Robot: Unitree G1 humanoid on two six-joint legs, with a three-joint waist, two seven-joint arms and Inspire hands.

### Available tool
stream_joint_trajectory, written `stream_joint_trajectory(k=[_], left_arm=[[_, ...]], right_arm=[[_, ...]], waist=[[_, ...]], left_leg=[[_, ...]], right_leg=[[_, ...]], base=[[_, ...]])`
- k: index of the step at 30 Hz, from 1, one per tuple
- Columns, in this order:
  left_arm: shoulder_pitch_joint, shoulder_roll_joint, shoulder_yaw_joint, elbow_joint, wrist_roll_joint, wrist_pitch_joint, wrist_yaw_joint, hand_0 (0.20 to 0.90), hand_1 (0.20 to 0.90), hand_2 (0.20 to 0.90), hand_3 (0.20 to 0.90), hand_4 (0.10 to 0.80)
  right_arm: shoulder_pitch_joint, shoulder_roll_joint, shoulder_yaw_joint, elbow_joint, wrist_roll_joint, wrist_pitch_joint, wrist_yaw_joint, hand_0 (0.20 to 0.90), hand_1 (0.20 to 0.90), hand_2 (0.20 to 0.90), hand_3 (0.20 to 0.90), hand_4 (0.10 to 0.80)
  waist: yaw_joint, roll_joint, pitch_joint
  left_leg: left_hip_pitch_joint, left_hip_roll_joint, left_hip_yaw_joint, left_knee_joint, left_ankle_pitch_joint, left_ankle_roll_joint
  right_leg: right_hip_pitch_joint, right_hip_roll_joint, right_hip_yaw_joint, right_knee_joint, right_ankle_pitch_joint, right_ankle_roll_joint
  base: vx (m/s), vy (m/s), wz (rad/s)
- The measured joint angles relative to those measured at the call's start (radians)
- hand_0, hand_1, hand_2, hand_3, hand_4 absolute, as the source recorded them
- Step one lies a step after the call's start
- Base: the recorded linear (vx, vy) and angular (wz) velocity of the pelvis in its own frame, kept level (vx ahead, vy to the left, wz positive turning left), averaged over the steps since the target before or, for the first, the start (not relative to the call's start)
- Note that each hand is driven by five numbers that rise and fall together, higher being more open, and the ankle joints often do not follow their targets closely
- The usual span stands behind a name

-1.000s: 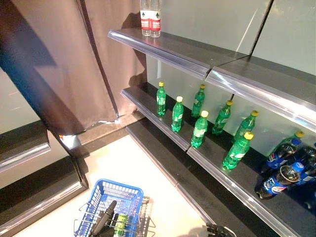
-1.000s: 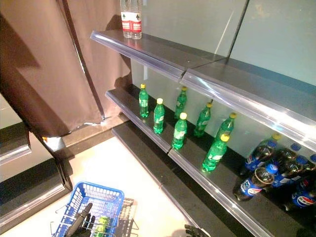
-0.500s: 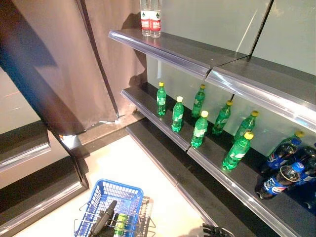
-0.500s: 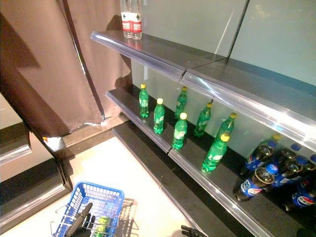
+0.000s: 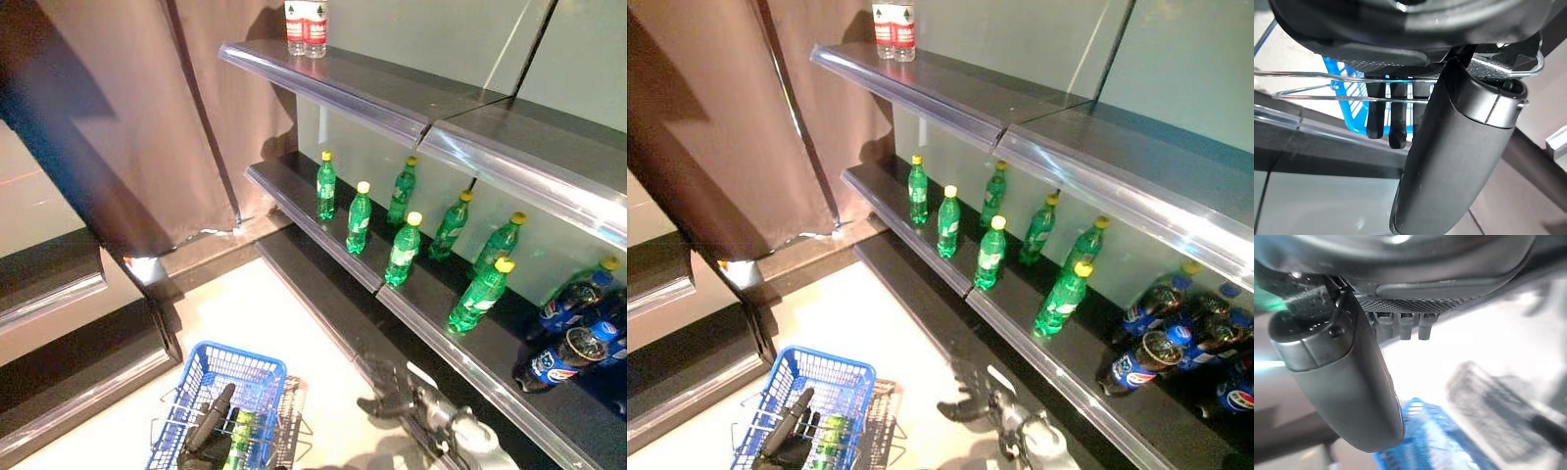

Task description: Pick up the drink and place into the basket.

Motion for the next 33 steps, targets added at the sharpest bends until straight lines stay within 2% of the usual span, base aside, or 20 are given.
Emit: stream_joint_trajectory(k=[4, 12, 17, 25, 33], left_arm=[[0.011, -0.003, 0.002, -0.019, 0.003, 0.002, 0.024, 0.3, 0.3, 0.3, 0.2, 0.1], [0.023, -0.005, 0.01, -0.044, 0.027, 0.016, 0.048, 0.3, 0.3, 0.3, 0.2, 0.1], [0.024, -0.024, 0.047, -0.053, 0.051, 0.018, 0.061, 0.3, 0.3, 0.3, 0.2, 0.1], [0.023, -0.032, 0.048, -0.053, 0.063, 0.019, 0.067, 0.3, 0.3, 0.3, 0.2, 0.1], [0.023, -0.044, 0.048, -0.054, 0.066, 0.018, 0.067, 0.3, 0.3, 0.3, 0.2, 0.1]], right_arm=[[0.002, -0.007, -0.032, -0.121, 0.002, -0.003, 0.008, 0.9, 0.9, 0.9, 0.9, 0.8], [0.004, -0.022, -0.152, -0.219, 0.067, -0.019, -0.005, 0.9, 0.9, 0.9, 0.9, 0.8], [0.005, -0.012, -0.211, -0.266, 0.102, -0.094, -0.125, 0.9, 0.9, 0.9, 0.9, 0.8], [0.005, 0.049, -0.307, -0.281, 0.143, -0.285, -0.378, 0.9, 0.9, 0.9, 0.9, 0.8], [0.005, 0.064, -0.313, -0.281, 0.073, -0.404, -0.601, 0.9, 0.9, 0.9, 0.9, 0.8]], waist=[[-0.003, -0.003, 0.001], [-0.01, -0.006, 0.012], [-0.038, -0.003, 0.017], [-0.059, 0.002, 0.02], [-0.055, 0.008, 0.024]], left_leg=[[-0.001, -0.002, 0.0, -0.002, 0.0, 0.0], [-0.005, -0.002, 0.002, -0.005, 0.0, 0.001], [-0.007, -0.001, 0.01, -0.006, -0.001, 0.002], [-0.006, -0.001, 0.037, -0.006, -0.004, 0.004], [-0.006, -0.002, 0.043, -0.006, -0.004, 0.004]], right_leg=[[0.0, -0.002, 0.0, 0.0, 0.0, 0.002], [-0.006, -0.004, 0.004, 0.0, 0.0, 0.003], [-0.011, -0.01, 0.011, 0.001, 0.0, 0.005], [-0.023, -0.017, 0.036, 0.005, 0.006, 0.012], [-0.025, -0.018, 0.041, 0.005, 0.008, 0.015]], base=[[0.0, 0.0, 0.0], [0.0, 0.0, 0.0], [-0.011, 0.004, -0.04], [-0.016, 0.012, -0.09], [-0.001, 0.001, 0.0]])
